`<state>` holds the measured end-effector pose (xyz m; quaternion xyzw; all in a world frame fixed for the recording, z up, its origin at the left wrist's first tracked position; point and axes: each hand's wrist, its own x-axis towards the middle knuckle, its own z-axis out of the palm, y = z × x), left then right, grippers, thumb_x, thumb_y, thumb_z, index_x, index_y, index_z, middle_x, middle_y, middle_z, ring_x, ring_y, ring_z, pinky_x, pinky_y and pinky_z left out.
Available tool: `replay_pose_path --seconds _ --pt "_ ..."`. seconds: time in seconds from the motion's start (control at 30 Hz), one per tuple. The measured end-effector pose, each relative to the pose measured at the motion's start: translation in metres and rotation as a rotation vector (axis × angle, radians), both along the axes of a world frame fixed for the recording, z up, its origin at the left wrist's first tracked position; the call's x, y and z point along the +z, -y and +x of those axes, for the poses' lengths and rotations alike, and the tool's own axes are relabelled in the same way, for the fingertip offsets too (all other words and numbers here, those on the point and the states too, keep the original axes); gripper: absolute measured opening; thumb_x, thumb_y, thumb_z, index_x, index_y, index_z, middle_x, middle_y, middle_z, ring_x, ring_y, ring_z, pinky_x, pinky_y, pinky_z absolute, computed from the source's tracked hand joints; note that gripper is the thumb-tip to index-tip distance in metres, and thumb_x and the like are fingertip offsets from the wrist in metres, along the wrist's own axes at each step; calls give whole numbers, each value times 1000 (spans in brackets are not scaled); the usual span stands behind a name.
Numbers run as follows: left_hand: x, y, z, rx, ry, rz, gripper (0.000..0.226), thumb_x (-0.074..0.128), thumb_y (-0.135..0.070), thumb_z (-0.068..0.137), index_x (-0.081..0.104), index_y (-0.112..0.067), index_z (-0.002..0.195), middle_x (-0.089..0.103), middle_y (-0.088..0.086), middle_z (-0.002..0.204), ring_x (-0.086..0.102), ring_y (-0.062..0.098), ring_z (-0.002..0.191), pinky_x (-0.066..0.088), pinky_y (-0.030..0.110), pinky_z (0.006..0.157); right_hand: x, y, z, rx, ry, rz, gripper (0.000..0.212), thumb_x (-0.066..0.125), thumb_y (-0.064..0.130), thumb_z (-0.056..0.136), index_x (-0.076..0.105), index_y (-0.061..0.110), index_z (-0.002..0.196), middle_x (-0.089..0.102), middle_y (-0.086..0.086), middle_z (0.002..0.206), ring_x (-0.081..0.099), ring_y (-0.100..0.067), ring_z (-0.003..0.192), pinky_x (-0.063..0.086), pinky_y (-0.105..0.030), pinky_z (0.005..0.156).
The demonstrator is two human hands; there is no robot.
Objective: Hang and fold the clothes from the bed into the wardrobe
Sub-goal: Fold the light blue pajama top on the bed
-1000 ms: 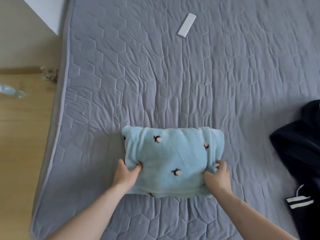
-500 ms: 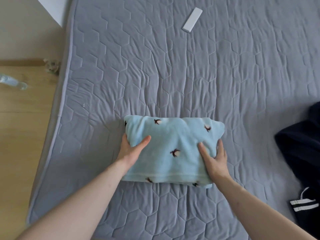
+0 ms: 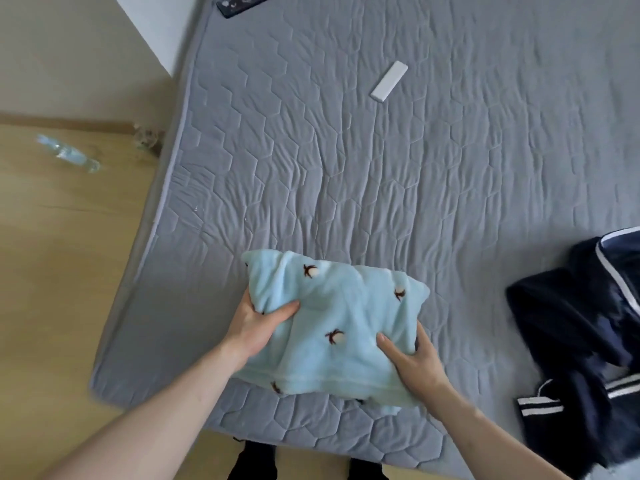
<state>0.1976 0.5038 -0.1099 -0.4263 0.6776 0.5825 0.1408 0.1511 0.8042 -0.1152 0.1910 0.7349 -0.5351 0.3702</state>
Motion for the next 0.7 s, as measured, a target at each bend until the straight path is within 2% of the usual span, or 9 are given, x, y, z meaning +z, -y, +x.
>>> replay_pose_path --seconds 0.13,0.27,0.4,0.47,0.5,0.57,0.6,0.7 --pt "103 -12 41 53 -37 70 76 93 -54 55 65 -32 123 75 -8 113 72 15 103 57 47 94 96 -12 18 48 7 -62 66 86 63 64 59 51 123 74 21 111 73 -3 98 59 -37 93" --pt "224 -23 90 71 -107 77 78 93 -50 63 59 -32 130 73 -9 120 70 13 109 55 47 97 208 -16 34 96 -28 -106 75 86 65 61 58 48 129 73 18 116 72 -5 102 58 -35 91" --pt "324 -24 141 140 -196 17 75 90 -55 66 50 -48 130 69 -18 122 67 5 111 55 32 92 304 1 45 172 -87 -192 66 88 60 64 60 51 123 74 16 116 74 -6 100 60 -20 73" --pt "364 -19 167 206 -259 -13 62 88 -50 70 54 -55 121 69 -21 118 68 1 107 58 21 83 345 20 51 225 -109 -234 64 89 57 66 60 51 123 74 15 117 74 -9 101 61 -23 74" --pt "379 -13 178 227 -292 -24 58 87 -46 74 56 -53 122 70 -20 118 69 2 107 58 22 83 361 31 53 252 -123 -252 65 90 56 66 60 51 123 74 14 117 74 -11 102 62 -26 77" --pt "407 0 203 266 -323 -32 62 87 -45 77 57 -39 130 71 -13 121 69 8 110 57 33 91 390 56 61 310 -144 -281 68 91 55 66 60 49 126 74 12 118 74 -13 104 62 -31 81" --pt "420 8 215 296 -344 -42 63 87 -47 76 58 -37 131 71 -12 121 69 9 110 57 33 91 402 70 65 339 -151 -299 68 91 55 66 60 48 126 74 12 118 74 -13 104 62 -30 80" --pt "452 41 250 360 -419 -120 47 87 -48 74 61 -56 113 73 -18 115 71 1 101 55 11 75 432 121 83 404 -181 -332 64 92 53 65 62 51 121 75 13 114 75 -12 99 61 -21 71"
